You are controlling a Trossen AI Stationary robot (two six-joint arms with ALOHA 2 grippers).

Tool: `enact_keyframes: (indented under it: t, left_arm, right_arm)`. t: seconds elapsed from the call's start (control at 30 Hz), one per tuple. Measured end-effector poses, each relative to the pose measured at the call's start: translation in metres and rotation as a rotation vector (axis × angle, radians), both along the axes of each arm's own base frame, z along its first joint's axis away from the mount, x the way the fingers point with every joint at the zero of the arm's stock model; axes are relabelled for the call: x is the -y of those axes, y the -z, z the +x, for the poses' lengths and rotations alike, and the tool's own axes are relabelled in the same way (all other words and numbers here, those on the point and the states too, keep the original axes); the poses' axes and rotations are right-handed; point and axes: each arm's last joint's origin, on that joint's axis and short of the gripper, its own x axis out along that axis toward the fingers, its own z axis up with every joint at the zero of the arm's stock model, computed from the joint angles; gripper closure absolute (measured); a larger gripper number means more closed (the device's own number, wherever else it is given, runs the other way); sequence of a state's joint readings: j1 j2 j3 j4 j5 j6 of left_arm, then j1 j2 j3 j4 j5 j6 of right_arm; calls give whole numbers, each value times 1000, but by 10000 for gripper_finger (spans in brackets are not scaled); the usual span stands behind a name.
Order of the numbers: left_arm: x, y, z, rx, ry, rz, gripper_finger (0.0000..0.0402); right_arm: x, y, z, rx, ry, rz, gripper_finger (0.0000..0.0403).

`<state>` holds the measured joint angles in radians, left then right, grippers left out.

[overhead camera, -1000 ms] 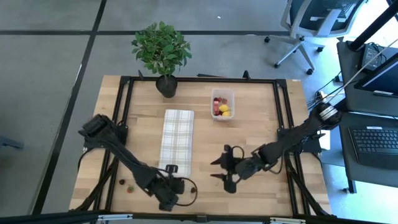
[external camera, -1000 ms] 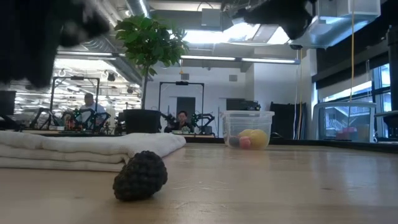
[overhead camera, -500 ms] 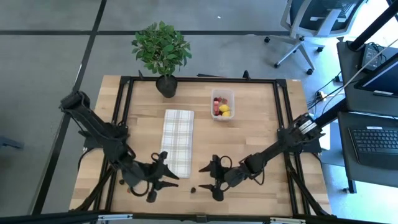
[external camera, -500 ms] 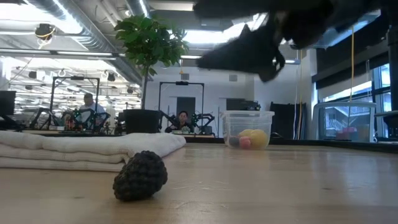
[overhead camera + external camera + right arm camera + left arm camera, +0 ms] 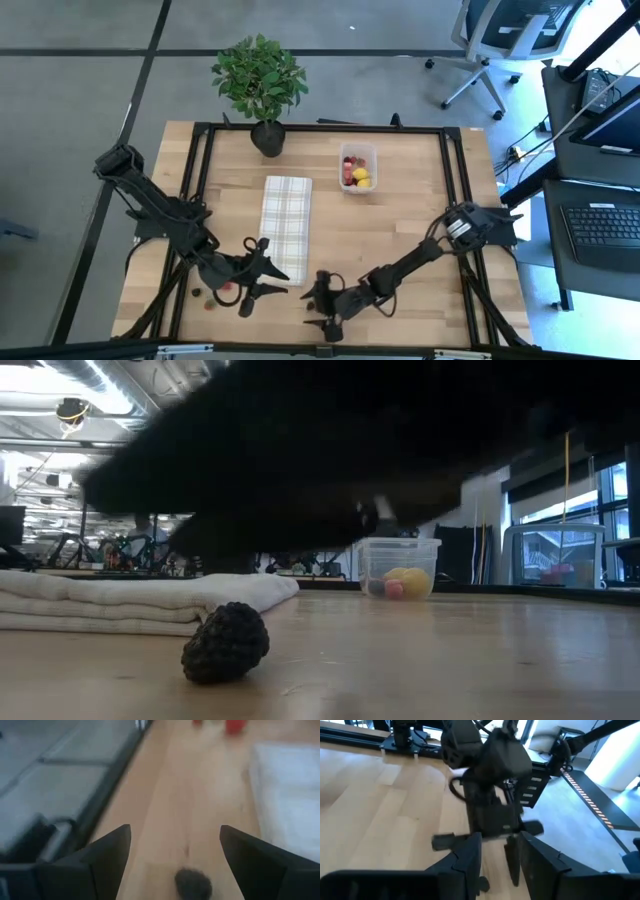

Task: Pick and placing Produce into tupperware
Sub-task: Put the blackberry into the transparent bin

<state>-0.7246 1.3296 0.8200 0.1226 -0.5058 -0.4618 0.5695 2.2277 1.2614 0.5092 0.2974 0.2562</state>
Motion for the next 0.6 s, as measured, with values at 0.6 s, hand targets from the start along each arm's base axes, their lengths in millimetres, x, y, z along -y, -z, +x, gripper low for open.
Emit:
enact_keyframes:
  t: [0.6]
  left_arm:
    - [2,0,-2,-4,11,-5,299]
  right_arm:
    - [11,26,8,-172,52,-24,167]
